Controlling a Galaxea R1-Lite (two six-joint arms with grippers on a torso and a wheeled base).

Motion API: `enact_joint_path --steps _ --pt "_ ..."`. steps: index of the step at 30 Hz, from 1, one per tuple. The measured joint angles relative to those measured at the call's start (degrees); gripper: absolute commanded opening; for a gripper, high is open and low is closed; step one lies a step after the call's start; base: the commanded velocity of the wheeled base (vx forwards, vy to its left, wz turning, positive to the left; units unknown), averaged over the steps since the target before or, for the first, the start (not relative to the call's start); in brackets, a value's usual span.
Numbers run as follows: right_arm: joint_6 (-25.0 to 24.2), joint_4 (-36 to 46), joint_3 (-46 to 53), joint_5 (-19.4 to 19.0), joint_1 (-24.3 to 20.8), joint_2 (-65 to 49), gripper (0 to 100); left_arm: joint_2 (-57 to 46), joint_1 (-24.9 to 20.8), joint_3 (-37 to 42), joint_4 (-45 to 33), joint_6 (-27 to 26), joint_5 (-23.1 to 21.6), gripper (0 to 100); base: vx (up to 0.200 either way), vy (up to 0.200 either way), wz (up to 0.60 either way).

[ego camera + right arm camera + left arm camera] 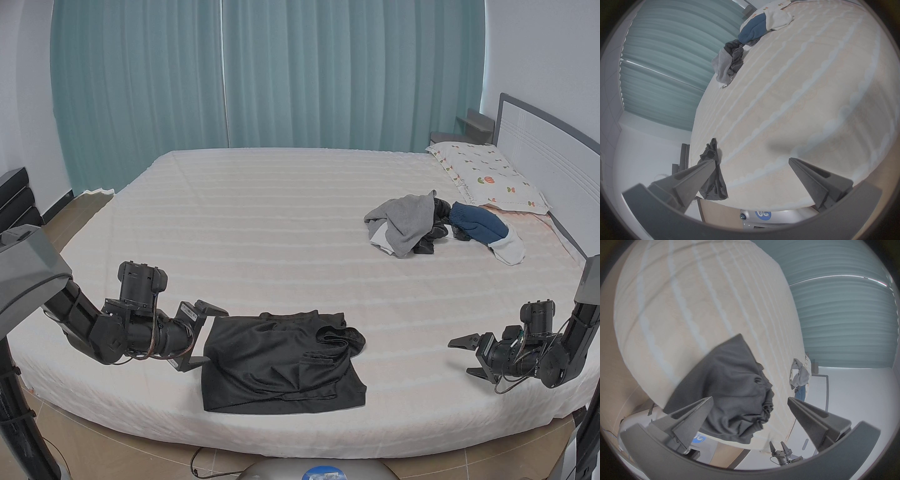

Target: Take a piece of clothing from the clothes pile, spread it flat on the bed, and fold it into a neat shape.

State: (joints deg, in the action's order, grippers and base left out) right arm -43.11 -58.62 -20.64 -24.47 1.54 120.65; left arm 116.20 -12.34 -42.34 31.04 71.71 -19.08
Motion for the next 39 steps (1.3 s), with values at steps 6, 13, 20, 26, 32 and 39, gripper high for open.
enact_joint_path --steps 6,13,20,26,32,39 --pt "0.1 -0.1 0.6 0.5 -1.7 -0.1 100 0.3 0.1 0.9 1.1 -0.2 0.1 100 0.000 0.000 0.00" --pt "0.1 -0.1 1.0 3.1 -4.5 -1.3 100 0.5 0.2 1.0 1.1 -0.2 0.1 100 0.000 0.000 0.00" --pt "0.2 0.4 1.9 7.3 -8.5 -4.4 100 0.6 0.0 1.1 1.1 0.0 0.2 100 0.000 0.000 0.00" --pt "0.5 4.2 -0.8 10.0 -13.0 -5.9 100 0.6 0.1 1.3 1.1 -0.1 -0.1 100 0.000 0.167 0.00" --pt "1.0 12.1 -6.7 16.6 -19.3 -6.5 100 0.5 0.1 1.6 1.1 -0.3 -0.1 100 0.000 0.200 0.00" --pt "1.8 21.4 -14.6 21.5 -28.2 -6.4 100 0.5 0.1 1.8 1.1 -0.5 0.0 100 0.000 0.200 0.00"
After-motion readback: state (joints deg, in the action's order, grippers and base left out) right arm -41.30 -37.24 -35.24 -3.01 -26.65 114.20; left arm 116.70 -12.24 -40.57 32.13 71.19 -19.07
